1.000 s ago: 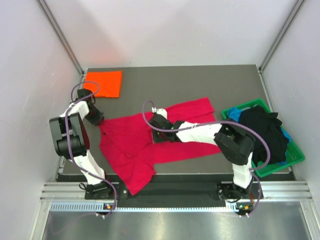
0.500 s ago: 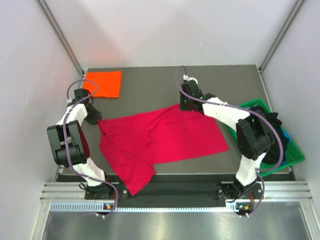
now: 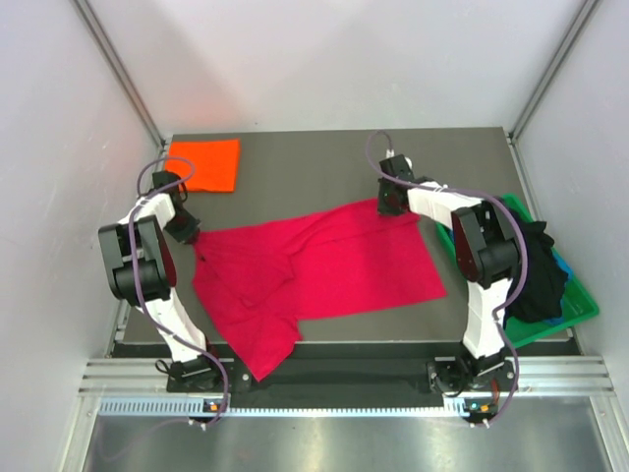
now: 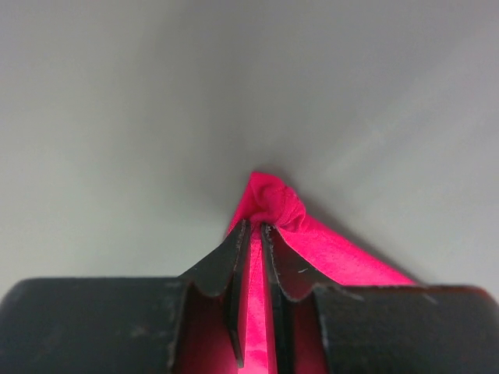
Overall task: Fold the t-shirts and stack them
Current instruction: Fold the tshirt
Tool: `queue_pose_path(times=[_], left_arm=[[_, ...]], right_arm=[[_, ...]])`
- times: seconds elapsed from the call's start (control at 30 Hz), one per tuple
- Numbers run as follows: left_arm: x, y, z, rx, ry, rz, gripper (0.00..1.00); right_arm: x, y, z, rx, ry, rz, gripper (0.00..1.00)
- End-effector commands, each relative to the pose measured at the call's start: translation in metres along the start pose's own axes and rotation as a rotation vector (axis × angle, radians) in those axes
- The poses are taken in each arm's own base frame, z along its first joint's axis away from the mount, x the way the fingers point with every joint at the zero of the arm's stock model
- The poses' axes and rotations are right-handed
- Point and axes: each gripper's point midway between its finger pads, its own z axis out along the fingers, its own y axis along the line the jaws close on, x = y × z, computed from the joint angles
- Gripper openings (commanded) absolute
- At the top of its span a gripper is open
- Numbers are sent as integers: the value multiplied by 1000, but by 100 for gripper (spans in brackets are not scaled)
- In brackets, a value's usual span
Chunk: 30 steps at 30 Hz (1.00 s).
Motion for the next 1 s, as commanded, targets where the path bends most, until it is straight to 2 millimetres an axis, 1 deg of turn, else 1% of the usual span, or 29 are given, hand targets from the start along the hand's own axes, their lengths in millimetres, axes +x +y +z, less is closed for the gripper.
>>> queue_pose_path(times=[0.0, 0.07, 0.1, 0.13, 0.2, 0.23, 0.27, 0.3, 0.33, 0.37, 0.4, 0.43, 0.47, 0.5, 0.53, 0.57, 0.63, 0.7, 0.77, 0.8, 0.9, 0.97], left_arm=[[-17, 7, 26, -69, -63, -21, 15], [-22, 0, 30, -51, -68, -24, 15], [-27, -5, 31, -33, -77, -28, 15], [-26, -7, 37, -29, -69, -32, 15], [-35, -18, 38, -1, -78, -46, 15], [-35, -20, 45, 4, -67, -48, 15], [-43, -28, 43, 27, -75, -51, 15], [-46, -33, 43, 40, -75, -52, 16], [-46, -37, 43, 54, -60, -43, 16], [-53, -48, 36, 94, -66, -35, 17], [-56, -52, 30, 114, -66, -8, 18], [-62, -56, 17, 139, -82, 5, 19], [-63, -57, 11, 149, -90, 15, 23], [-65, -58, 4, 159, -102, 37, 25], [-66, -55, -7, 165, -119, 43, 28], [-66, -54, -13, 169, -129, 54, 32], [-63, -53, -23, 189, -139, 85, 35], [-64, -55, -30, 213, -154, 108, 37], [-62, -53, -28, 215, -153, 112, 38], [-57, -59, -29, 245, -133, 119, 38], [-56, -61, -22, 255, -120, 127, 38], [-55, -67, -21, 280, -107, 141, 38]], right_arm=[[-24, -21, 2, 52, -62, 49, 15], [-24, -31, 3, 72, -67, 74, 15], [-26, -34, 4, 76, -70, 90, 15], [-26, -37, 5, 88, -73, 97, 15], [-25, -42, 7, 107, -70, 122, 14], [-24, -48, 7, 127, -69, 133, 14], [-22, -52, 9, 139, -62, 149, 14], [-20, -55, 10, 144, -58, 170, 14], [-18, -57, 11, 144, -53, 182, 14], [-19, -59, 11, 143, -59, 194, 14], [-19, -59, 11, 139, -62, 193, 14], [-22, -58, 11, 129, -73, 191, 14], [-25, -55, 9, 116, -80, 184, 14], [-27, -54, 8, 107, -86, 183, 14], [-30, -51, 6, 98, -89, 184, 15], [-33, -50, 4, 92, -97, 184, 15], [-36, -46, 2, 69, -100, 186, 15], [-38, -41, 0, 52, -103, 189, 15], [-38, -41, 0, 43, -100, 189, 15], [-38, -40, 0, 42, -100, 187, 15], [-38, -41, 0, 45, -97, 178, 15], [-39, -43, -2, 47, -103, 174, 15]])
